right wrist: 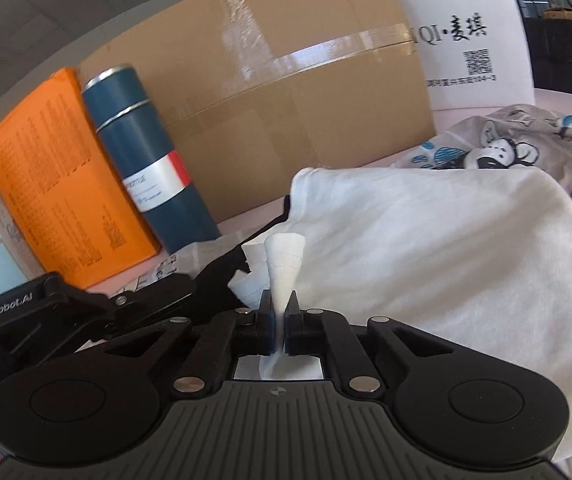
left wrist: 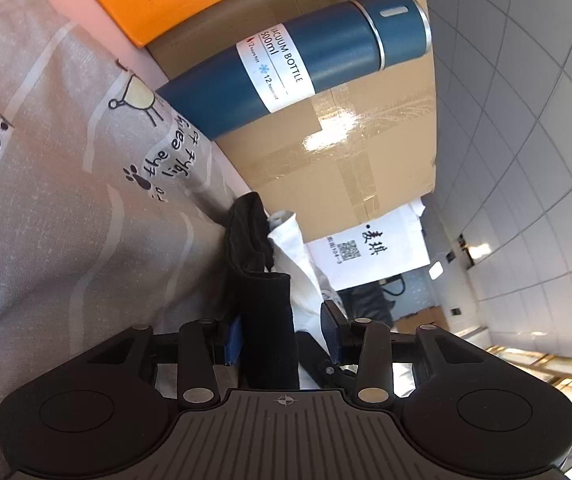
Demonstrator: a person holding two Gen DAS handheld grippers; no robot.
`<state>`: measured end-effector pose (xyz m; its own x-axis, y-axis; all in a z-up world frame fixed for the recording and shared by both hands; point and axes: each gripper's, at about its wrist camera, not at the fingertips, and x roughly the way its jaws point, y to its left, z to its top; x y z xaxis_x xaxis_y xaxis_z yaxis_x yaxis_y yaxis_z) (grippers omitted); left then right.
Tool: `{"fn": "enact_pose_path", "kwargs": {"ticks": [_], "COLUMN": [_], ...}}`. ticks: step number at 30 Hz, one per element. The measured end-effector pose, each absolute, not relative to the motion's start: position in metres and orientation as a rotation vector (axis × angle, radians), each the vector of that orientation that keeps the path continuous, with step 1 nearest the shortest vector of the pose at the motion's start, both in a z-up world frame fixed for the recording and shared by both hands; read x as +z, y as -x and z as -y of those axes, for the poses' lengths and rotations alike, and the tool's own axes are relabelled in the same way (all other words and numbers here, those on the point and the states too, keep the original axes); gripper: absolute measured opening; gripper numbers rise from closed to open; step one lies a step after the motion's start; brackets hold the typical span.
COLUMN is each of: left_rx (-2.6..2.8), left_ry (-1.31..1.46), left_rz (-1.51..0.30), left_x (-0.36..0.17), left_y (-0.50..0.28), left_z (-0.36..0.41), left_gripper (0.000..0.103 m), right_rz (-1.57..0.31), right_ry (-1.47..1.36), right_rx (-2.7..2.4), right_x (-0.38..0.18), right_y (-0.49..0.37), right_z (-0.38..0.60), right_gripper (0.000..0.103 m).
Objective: Fold clothes
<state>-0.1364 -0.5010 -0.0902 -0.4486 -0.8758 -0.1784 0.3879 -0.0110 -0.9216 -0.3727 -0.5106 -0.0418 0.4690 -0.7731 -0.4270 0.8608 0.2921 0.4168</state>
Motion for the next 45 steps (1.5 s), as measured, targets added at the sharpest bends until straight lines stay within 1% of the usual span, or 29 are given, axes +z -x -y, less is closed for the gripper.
{"fn": "enact_pose_path", "kwargs": {"ticks": [2, 3, 5, 7, 10, 13, 17, 20, 25, 29, 31, 34, 42, 43, 45], "left_rx": [-1.654, -1.66, -1.672, -1.683, -1.719, -1.774, -1.836, -1.831, -1.743, -1.595, -1.533, -1.462, -1.362, -1.343, -1.286], "left_ry": [0.542, 0.487, 0.381, 0.319, 0.355, 0.415, 0.506, 0.556, 0.6, 0.615, 0.604, 0.5, 0.162, 0.125, 0.044], "left_rz": [-1.265, -1.224, -1.132, -1.048, -0.965, -0.9, -0.784, -0.695, -0.521, -0.408, -0.369, -0.365, -0.62, -0.633, -0.638], "left_x": [-0.089, -0.085, -0.077, -0.07, -0.057, -0.039, -0.004, 0.019, 0.054, 0.067, 0.071, 0.068, 0.002, -0.005, -0.013], "left_y": [0.138, 0.143, 0.155, 0.162, 0.163, 0.161, 0.154, 0.136, 0.082, 0.033, 0.014, -0.001, -0.01, -0.009, -0.005], "left_z": [0.503, 0.504, 0.504, 0.502, 0.491, 0.475, 0.446, 0.417, 0.346, 0.284, 0.252, 0.213, 0.154, 0.149, 0.143], "left_gripper": [0.035, 0.035, 0.008, 0.005, 0.002, 0.002, 0.002, 0.002, 0.002, 0.002, 0.002, 0.002, 0.005, 0.01, 0.016], "right_rz": [-0.042, 0.019, 0.122, 0.208, 0.293, 0.377, 0.48, 0.516, 0.575, 0.622, 0.614, 0.576, 0.376, 0.358, 0.342], "right_ry": [-0.706, -0.72, -0.722, -0.7, -0.69, -0.682, -0.611, -0.647, -0.706, -0.753, -0.811, -0.881, -0.902, -0.899, -0.886], "right_rx": [-1.108, -1.103, -1.098, -1.101, -1.099, -1.083, -1.027, -0.979, -0.898, -0.832, -0.8, -0.76, -0.842, -0.853, -0.868], "right_x": [-0.038, -0.035, -0.03, -0.024, -0.018, -0.007, 0.028, 0.037, 0.053, 0.065, 0.061, 0.049, 0.001, -0.004, -0.01], "right_y": [0.394, 0.403, 0.418, 0.43, 0.442, 0.455, 0.465, 0.461, 0.455, 0.45, 0.44, 0.428, 0.429, 0.432, 0.437], "right_z": [0.506, 0.503, 0.495, 0.487, 0.48, 0.472, 0.447, 0.44, 0.43, 0.421, 0.422, 0.415, 0.367, 0.361, 0.348], "right_gripper": [0.004, 0.004, 0.004, 0.004, 0.004, 0.004, 0.004, 0.004, 0.004, 0.004, 0.004, 0.004, 0.004, 0.004, 0.004]}}
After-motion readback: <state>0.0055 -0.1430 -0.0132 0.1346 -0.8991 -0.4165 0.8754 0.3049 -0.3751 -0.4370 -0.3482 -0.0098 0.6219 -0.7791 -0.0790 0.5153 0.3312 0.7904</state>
